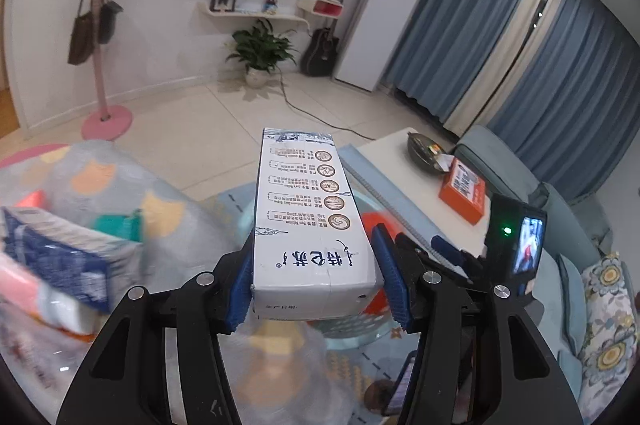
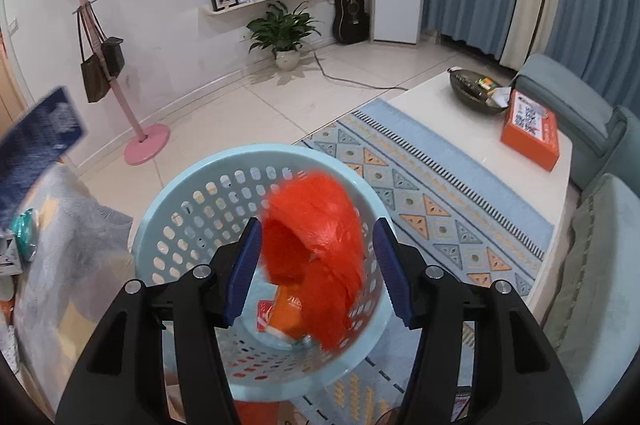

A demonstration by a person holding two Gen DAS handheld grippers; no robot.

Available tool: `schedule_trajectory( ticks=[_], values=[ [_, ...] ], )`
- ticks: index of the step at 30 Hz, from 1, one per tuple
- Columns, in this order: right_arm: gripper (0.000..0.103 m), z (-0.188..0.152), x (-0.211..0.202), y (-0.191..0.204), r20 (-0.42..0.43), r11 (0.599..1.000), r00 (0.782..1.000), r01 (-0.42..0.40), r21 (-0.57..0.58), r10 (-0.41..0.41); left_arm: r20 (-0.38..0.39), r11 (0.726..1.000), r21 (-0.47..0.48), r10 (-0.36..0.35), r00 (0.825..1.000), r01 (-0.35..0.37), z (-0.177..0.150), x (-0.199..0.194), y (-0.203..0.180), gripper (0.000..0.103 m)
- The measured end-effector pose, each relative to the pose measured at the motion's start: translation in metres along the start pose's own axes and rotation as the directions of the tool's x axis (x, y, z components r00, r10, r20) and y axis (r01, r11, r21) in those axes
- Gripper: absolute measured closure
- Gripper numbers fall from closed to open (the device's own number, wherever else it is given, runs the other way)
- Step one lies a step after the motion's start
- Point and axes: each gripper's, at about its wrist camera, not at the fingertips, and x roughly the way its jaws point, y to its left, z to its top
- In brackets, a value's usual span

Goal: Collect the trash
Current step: 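Carry the red bag and carton over the basket and release both, then return both tools to the table toward the panda cup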

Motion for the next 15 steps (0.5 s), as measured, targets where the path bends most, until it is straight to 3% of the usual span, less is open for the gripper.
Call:
schedule_trajectory(
  ticks=[7, 9, 15],
  values=[
    [0.045, -0.002, -0.011, -0.014, -0.013, 0.998, 0.999, -0.050, 0.040, 0.051, -0.050, 0.999, -0.009, -0.041, 0.998, 0.041, 0.001, 0.039, -0.010, 0.049],
    [0.043, -0.002, -0.016, -0.015, -0.008, 0.998, 0.999, -0.052, 0.041, 0.052, -0.066, 0.999, -0.003, -0.037, 0.997, 0.037, 0.001, 0.048, -0.011, 0.029],
    [0.043, -0.004, -0.031, -0.015, 0.002, 0.996, 0.997, -0.076, 0.040, 0.076, -0.080, 0.999, -0.023, -0.034, 0.996, 0.032, -0.006, 0.044, 0.001, 0.028]
  ],
)
